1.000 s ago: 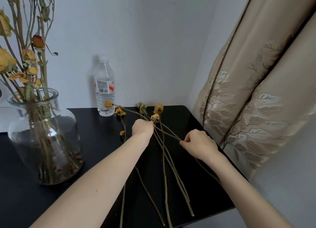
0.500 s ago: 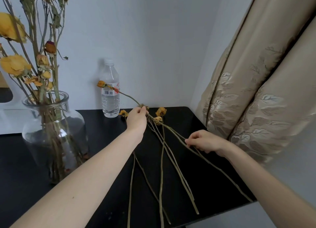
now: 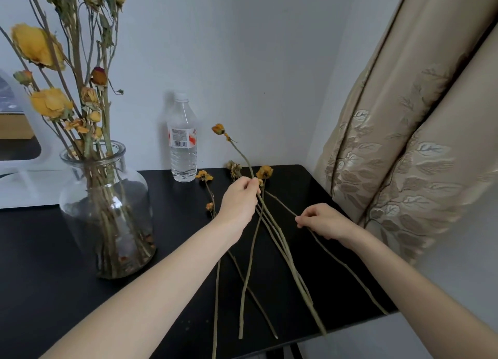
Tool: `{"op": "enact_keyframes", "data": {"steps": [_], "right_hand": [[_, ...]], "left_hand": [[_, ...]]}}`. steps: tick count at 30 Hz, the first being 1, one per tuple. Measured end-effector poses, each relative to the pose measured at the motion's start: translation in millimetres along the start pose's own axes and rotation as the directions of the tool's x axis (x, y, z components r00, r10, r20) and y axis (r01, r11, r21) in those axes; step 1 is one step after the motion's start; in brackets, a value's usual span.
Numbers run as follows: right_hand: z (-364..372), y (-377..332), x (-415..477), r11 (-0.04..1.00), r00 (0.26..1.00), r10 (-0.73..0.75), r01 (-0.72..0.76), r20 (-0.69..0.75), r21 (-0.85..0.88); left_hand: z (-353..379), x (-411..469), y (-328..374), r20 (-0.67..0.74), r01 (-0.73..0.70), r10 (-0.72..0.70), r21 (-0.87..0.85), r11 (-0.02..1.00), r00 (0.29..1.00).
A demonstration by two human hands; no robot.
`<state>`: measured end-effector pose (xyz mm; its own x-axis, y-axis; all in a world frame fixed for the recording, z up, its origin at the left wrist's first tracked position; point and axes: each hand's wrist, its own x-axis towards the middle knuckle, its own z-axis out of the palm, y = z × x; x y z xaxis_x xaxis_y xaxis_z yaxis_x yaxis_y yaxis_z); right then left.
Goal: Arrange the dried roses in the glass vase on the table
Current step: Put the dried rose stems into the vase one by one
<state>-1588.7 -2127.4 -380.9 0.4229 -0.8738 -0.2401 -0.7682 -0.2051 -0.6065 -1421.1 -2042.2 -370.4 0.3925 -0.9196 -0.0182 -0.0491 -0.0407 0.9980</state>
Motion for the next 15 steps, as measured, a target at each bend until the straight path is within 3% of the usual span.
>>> {"op": "enact_keyframes", "data": {"steps": [4,8,11,15], "right_hand": [[4,-1,-3,0.999,0.999,-0.015,0.016,-0.041,0.033],[8,-2,-4,0.998,0.995,-0.035,0.04,-0.095,0.048],[12,-1,-4,0.996,0.99,-0.057,0.064,-0.127,0.054],[13,1,-4,0.994,0.99,-0.063,0.073,-0.127,0.076]], "left_hand": [[-13,11,3,0.045,0.02,-0.037,0.338,0.941,0.998],[-22,25,-11,0.016,0.064,-0.105,0.698,0.713,0.994],[-20,33,-24,-0.012,0.094,-0.14,0.794,0.6,0.99],[-12,36,-35,-0.011,0.086,-0.143,0.843,0.531,0.99]]}}
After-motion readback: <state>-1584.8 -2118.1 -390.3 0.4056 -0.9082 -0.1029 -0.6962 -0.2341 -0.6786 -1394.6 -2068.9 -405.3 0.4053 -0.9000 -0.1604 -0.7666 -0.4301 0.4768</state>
